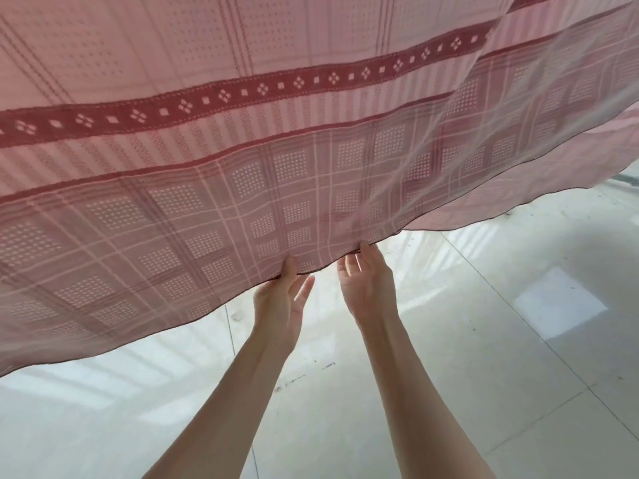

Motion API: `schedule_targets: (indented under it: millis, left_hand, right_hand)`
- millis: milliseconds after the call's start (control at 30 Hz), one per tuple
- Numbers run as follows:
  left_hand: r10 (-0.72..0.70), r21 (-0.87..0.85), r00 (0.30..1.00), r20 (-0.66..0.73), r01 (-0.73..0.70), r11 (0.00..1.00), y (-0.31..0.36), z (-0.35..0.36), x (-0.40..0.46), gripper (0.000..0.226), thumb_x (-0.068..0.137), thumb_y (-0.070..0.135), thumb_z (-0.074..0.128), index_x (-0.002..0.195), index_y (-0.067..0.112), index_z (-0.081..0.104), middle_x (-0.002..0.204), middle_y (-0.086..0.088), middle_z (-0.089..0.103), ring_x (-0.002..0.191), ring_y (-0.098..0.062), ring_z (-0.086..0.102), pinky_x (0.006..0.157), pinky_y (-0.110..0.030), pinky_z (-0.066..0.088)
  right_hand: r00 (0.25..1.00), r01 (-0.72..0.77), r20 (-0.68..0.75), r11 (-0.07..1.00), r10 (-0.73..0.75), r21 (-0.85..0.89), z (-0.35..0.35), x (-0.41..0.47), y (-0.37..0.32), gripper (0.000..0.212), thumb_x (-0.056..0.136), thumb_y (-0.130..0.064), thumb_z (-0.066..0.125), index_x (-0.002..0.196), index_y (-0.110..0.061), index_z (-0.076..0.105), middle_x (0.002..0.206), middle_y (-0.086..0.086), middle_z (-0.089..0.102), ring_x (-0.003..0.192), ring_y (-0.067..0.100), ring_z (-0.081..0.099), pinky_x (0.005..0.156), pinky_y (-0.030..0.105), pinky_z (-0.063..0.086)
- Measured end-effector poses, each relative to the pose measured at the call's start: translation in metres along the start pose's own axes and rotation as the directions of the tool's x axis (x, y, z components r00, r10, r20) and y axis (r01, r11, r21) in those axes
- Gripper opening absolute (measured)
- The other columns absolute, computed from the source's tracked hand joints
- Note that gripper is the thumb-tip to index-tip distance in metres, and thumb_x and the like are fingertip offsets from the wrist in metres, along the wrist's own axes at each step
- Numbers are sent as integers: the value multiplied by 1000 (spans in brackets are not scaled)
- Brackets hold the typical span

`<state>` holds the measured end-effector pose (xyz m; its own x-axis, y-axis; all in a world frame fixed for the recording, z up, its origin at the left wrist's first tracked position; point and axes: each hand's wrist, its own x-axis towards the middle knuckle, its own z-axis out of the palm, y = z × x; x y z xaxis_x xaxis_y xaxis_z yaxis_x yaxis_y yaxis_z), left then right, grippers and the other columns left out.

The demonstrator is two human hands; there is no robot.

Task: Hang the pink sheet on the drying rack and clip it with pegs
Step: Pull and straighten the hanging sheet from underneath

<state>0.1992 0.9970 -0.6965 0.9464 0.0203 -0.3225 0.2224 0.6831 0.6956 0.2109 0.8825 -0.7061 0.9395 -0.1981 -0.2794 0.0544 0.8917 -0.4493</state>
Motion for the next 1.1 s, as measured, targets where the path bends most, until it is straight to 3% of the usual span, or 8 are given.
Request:
schedule_targets:
  millis: [133, 267, 500, 567, 633, 767, 867, 1100]
  left_hand:
    - [36, -11, 996, -80, -37, 999, 14, 1, 25, 14, 92, 10, 52, 93, 20, 62, 79, 13, 73, 78, -6, 69, 79, -29, 49]
    - [57, 17, 989, -134, -55, 998, 27, -2, 46, 15, 93, 11, 51, 95, 21, 61, 83, 13, 72, 81, -5, 69, 80, -29, 49]
    - [-72, 5, 972, -225, 75, 997, 55, 1, 51, 18, 94, 9, 47, 108, 19, 55, 103, 7, 63, 89, -9, 63, 93, -35, 43]
    - [-99, 15, 966, -238, 105, 994, 64, 0, 47, 23, 95, 9, 46, 116, 18, 48, 106, 6, 60, 90, -10, 60, 97, -36, 41]
    - [-106, 33, 962, -252, 118, 992, 69, -3, 45, 23, 95, 9, 46, 117, 17, 46, 107, 4, 58, 89, -10, 59, 98, -37, 40]
    - [-104, 59, 970, -220, 119, 991, 73, -11, 53, 14, 94, 6, 48, 105, 14, 53, 97, 4, 59, 82, -11, 58, 94, -38, 42]
    - [-81, 55, 975, -207, 94, 994, 70, -15, 51, 15, 93, 7, 50, 89, 19, 56, 93, 6, 60, 81, -11, 59, 90, -36, 43]
    - [-39, 74, 975, -218, 56, 996, 59, -11, 38, 16, 93, 6, 50, 88, 20, 57, 95, 7, 61, 85, -11, 60, 92, -37, 43]
  right_hand:
    - [995, -61, 77, 998, 58, 35, 10, 22, -25, 16, 88, -30, 59, 97, -23, 69, 111, 0, 60, 115, 16, 54, 98, 41, 44]
    - [999, 9, 46, 1000, -10, 22, 21, 50, -64, 24, 85, -41, 60, 99, -23, 66, 112, 2, 56, 116, 21, 54, 98, 45, 46]
    - [990, 22, -137, 999, -25, -29, 54, 57, -111, 18, 92, -20, 57, 85, -14, 72, 89, 5, 67, 92, 21, 66, 89, 39, 52]
    - [983, 9, -183, 999, -19, -54, 59, 48, -104, 15, 93, -20, 55, 91, -11, 67, 90, 6, 65, 87, 19, 68, 87, 37, 54]
    - [967, 12, -250, 989, -49, -145, 58, 38, -101, 14, 94, -16, 53, 96, -9, 65, 93, 7, 66, 85, 18, 69, 74, 32, 58]
    - [950, -26, -312, 998, 6, -59, 41, 26, -99, 12, 91, -10, 55, 98, -4, 63, 98, 13, 62, 87, 26, 64, 61, 31, 56]
    - [952, -72, -306, 990, 32, -120, 32, 19, -96, 11, 91, -11, 54, 98, -6, 61, 96, 11, 62, 87, 24, 62, 62, 31, 56]
    - [947, -173, -305, 959, 98, -227, 15, 18, -122, 10, 92, -8, 52, 99, -4, 58, 101, 13, 60, 91, 23, 61, 69, 34, 53]
